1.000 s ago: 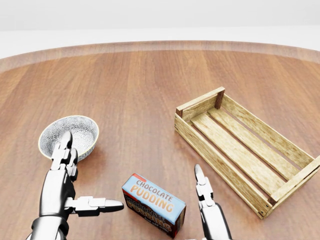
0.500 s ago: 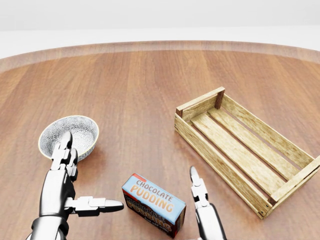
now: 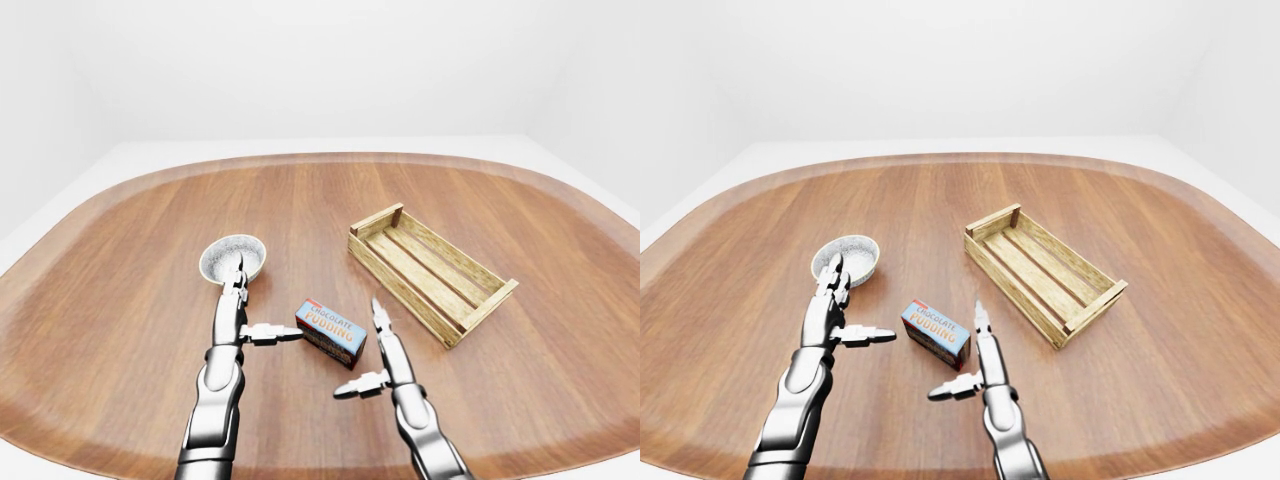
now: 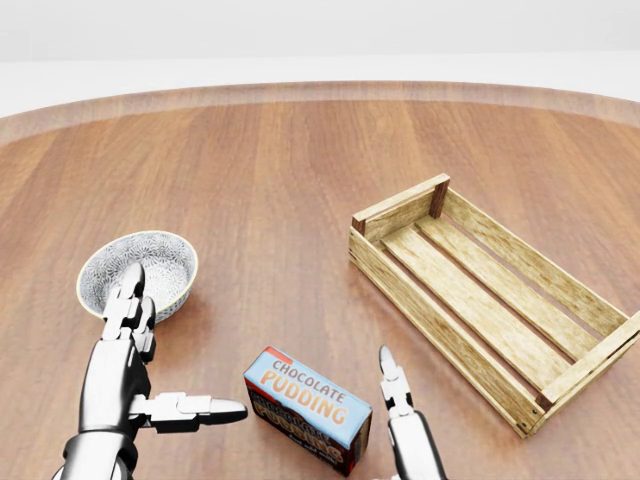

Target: Pick up the chocolate pudding and put it in the tray.

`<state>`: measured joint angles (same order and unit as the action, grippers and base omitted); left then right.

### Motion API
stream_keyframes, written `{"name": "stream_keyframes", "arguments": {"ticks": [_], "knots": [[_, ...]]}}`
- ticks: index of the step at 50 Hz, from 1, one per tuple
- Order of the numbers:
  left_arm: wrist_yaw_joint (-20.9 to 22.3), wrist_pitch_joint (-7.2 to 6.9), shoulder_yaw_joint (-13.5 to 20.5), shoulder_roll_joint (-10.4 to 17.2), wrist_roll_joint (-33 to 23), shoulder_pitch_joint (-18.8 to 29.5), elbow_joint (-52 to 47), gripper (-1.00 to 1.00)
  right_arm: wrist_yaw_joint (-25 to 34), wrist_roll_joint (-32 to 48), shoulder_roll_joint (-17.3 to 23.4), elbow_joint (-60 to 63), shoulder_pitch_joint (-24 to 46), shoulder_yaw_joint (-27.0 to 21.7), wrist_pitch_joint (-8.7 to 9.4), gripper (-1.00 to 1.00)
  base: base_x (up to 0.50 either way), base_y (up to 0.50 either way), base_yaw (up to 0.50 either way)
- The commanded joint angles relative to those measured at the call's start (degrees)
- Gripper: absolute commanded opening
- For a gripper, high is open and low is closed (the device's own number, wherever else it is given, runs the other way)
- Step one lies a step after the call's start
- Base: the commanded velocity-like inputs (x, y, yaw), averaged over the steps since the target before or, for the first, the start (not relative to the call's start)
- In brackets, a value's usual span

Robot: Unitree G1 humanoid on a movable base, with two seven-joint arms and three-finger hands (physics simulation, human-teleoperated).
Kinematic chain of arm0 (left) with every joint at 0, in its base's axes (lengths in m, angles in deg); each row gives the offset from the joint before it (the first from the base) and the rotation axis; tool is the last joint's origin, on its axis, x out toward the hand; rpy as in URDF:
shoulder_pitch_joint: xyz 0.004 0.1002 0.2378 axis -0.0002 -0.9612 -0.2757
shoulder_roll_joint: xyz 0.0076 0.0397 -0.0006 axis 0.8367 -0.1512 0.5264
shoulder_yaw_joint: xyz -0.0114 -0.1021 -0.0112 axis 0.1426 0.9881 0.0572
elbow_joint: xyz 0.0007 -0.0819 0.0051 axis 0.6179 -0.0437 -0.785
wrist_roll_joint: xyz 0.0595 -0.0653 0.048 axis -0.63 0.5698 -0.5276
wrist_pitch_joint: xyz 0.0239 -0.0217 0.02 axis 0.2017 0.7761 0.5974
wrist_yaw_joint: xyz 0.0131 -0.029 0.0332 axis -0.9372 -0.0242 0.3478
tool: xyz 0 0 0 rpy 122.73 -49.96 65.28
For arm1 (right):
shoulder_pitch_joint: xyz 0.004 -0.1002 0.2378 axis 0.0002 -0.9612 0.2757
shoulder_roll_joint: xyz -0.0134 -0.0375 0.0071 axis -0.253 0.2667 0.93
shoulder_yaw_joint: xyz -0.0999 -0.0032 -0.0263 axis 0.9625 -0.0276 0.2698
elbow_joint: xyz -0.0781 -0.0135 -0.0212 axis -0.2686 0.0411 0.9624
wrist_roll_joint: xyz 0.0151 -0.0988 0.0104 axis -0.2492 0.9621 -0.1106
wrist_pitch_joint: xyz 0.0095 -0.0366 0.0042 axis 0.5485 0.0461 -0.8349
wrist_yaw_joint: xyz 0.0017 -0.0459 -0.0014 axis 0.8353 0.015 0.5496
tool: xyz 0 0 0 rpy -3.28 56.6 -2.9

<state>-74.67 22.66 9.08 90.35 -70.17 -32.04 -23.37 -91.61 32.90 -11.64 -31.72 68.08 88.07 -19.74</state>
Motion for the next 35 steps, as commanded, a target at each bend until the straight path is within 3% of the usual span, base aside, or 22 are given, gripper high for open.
{"name": "stream_keyframes", "arguments": {"ticks": [1, 35], "knots": [[1.0, -0.83, -0.9, 0.1, -0.7, 0.0, 0.9, 1.0, -0.3, 1.0, -0.5, -5.1, 2.0, -1.1, 0.0, 1.0, 0.0, 0.0, 0.0], [1.1, -0.5, -1.0, 0.1, -0.9, -0.3, 0.8, 1.0, -2.0, 2.8, -2.0, -13.5, 7.1, -2.6, 0.0, 1.0, 0.0, 0.0, 0.0]]}}
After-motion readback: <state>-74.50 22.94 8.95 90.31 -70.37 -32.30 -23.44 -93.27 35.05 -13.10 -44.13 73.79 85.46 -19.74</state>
